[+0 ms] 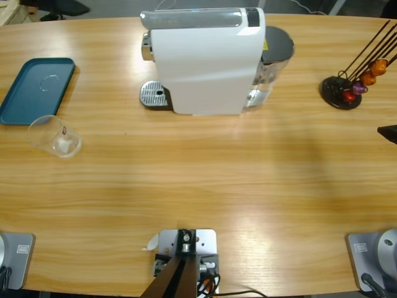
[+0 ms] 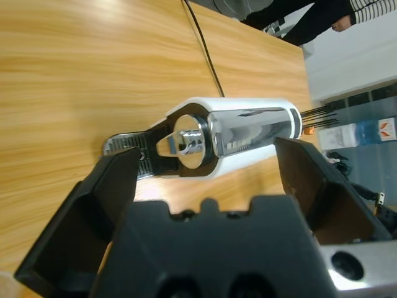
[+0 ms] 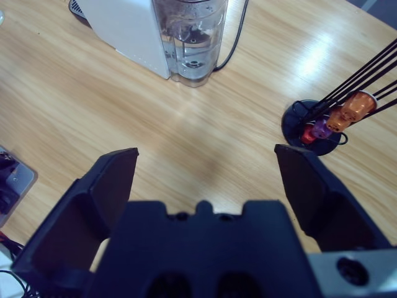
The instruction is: Pour coffee
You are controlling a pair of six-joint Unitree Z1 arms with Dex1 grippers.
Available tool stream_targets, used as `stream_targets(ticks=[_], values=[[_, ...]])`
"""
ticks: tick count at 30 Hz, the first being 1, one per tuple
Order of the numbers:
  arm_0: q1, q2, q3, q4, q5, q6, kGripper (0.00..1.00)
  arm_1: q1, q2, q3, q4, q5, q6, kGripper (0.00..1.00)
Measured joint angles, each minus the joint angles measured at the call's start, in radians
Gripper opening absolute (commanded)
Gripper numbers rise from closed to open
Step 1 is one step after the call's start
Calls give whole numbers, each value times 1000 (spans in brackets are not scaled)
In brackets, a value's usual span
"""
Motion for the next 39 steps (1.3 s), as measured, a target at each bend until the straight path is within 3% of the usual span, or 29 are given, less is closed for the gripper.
stream_targets(ticks=[2,6,10,12,15,16,18,19,21,22,39], values=[[1,46,-31,-1,-37,-7,877,0,1,0,0,0,0,1000],[1,109,-62,-2,-79,-38,694,0,8,0,0,0,0,1000],[1,153,-69,-2,-86,-56,681,0,16,0,0,0,0,1000],[1,167,-69,-2,-96,-70,600,0,20,0,0,0,0,1000],[1,171,-69,-2,-104,-86,592,0,21,0,0,0,0,1000],[1,171,-69,-2,-104,-88,530,0,21,0,0,0,0,1000],[1,171,-69,-2,-105,-98,502,0,21,0,0,0,0,1000],[1,171,-69,-2,-105,-107,416,0,21,0,0,0,0,1000],[1,171,-69,-2,-111,-119,98,0,21,0,0,0,0,1000],[1,171,-69,-2,-116,-123,21,0,21,0,0,0,0,1000],[6,171,-64,-2,-202,-59,0,0,22,0,0,0,0,1000]])
